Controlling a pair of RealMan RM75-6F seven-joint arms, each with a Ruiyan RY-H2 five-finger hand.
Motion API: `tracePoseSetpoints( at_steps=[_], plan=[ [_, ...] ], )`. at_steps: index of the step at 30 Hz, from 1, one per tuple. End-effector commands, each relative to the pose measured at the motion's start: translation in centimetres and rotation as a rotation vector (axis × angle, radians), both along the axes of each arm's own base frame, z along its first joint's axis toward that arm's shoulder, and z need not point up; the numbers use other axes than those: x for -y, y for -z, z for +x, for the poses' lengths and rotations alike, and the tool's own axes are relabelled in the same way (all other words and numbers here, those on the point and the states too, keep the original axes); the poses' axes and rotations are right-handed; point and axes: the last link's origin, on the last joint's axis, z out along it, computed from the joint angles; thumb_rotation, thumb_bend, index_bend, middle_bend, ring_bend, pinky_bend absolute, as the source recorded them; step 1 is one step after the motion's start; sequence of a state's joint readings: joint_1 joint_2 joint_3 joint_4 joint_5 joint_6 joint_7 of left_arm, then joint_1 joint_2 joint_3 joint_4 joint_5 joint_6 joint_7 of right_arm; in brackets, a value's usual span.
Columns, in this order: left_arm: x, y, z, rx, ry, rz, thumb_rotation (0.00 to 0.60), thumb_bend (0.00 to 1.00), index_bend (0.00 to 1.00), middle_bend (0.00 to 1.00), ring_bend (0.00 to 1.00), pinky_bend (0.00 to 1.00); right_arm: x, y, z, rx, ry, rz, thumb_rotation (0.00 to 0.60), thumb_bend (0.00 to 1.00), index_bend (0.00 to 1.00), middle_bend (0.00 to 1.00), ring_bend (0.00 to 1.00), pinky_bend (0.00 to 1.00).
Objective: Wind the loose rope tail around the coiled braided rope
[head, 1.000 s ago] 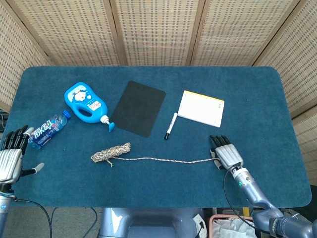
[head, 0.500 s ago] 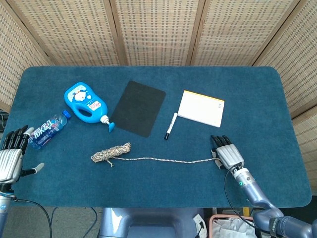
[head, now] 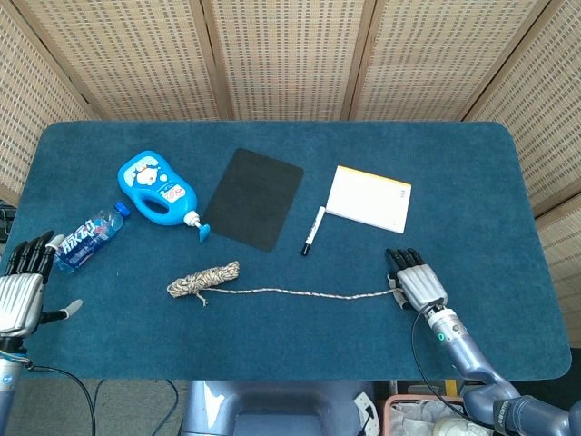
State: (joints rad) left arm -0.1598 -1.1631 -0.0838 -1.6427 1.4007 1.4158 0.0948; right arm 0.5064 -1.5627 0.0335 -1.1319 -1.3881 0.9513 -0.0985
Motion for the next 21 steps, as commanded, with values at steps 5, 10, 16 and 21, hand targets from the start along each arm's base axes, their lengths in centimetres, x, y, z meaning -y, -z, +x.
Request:
tracePoseSetpoints(
  at_steps=[5, 10, 16, 21],
  plan=[
    [-0.1, 0.5, 0.1, 0.003, 0.000, -0.020, 0.600, 0.00, 0.00, 0.00, 0.00, 0.00, -0.2, -0.3, 0.2, 0.024, -0.014, -0.010, 0.600, 0.50, 0.72, 0.06, 0.00, 0.00],
    [-0.7, 1.6, 0.7, 0.002, 0.022, -0.063, 0.600, 0.00, 0.00, 0.00, 0.00, 0.00, -0.3, -0.6, 0.5, 0.049, -0.025, -0.021, 0.600, 0.50, 0.72, 0.07, 0.00, 0.00],
    [-2.7, 4.2, 2.2, 0.024, 0.068, -0.147, 0.600, 0.03, 0.00, 0.00, 0.00, 0.04, -0.4, -1.1, 0.9, 0.061, -0.045, -0.038, 0.600, 0.50, 0.72, 0.07, 0.00, 0.00],
    [-4.8, 8.3, 4.5, 0.101, 0.119, -0.276, 0.600, 0.11, 0.06, 0.14, 0.04, 0.14, -0.4, -1.5, 1.1, 0.071, -0.051, -0.048, 0.600, 0.50, 0.72, 0.08, 0.00, 0.00]
  ],
)
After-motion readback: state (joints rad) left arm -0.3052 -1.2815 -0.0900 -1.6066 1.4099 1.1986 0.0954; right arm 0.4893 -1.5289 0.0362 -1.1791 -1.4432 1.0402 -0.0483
